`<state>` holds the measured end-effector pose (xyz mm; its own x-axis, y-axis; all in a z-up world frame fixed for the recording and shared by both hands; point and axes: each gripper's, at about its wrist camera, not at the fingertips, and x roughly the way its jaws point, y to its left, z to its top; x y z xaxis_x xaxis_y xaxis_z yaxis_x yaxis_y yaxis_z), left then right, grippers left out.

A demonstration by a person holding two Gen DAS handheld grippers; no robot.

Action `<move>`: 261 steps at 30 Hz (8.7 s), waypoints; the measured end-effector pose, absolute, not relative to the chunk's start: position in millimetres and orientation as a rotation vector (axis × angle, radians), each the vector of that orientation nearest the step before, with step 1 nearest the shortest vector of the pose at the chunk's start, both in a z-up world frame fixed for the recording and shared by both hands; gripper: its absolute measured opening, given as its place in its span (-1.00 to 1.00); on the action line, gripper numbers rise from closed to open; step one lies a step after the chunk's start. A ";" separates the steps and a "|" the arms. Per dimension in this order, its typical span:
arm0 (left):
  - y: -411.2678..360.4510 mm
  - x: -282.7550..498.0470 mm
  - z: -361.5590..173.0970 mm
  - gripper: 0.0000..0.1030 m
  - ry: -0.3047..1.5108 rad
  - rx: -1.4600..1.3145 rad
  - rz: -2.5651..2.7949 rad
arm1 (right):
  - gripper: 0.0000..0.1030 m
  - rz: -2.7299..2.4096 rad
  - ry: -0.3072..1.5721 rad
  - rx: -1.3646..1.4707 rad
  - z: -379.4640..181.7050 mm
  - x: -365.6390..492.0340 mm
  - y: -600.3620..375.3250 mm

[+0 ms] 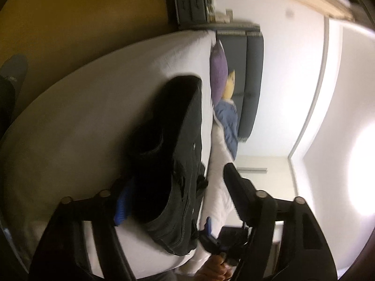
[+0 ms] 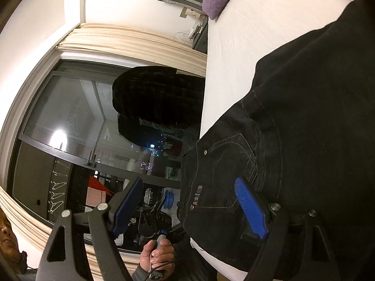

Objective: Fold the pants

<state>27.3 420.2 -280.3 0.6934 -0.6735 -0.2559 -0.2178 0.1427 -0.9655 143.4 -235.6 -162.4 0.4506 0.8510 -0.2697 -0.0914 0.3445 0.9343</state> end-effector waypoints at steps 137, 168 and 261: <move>47.8 217.6 -236.8 -0.64 1.263 -0.563 -0.556 | 0.72 0.483 1.140 0.730 -194.1 184.2 -388.2; -49.0 240.2 -217.6 -0.64 1.248 -0.394 -0.673 | -0.64 0.343 1.081 0.361 -137.6 167.0 -359.6; 7.8 86.6 -65.5 1.00 0.817 -0.011 -0.090 | 1.00 -0.146 0.726 0.033 50.8 4.6 -225.9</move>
<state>86.6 7.8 -65.5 0.6809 -0.0842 -0.7275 0.0756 0.9961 -0.0445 4.6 -225.9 50.8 0.7384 -0.1218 -0.6633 0.1449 0.9892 -0.0203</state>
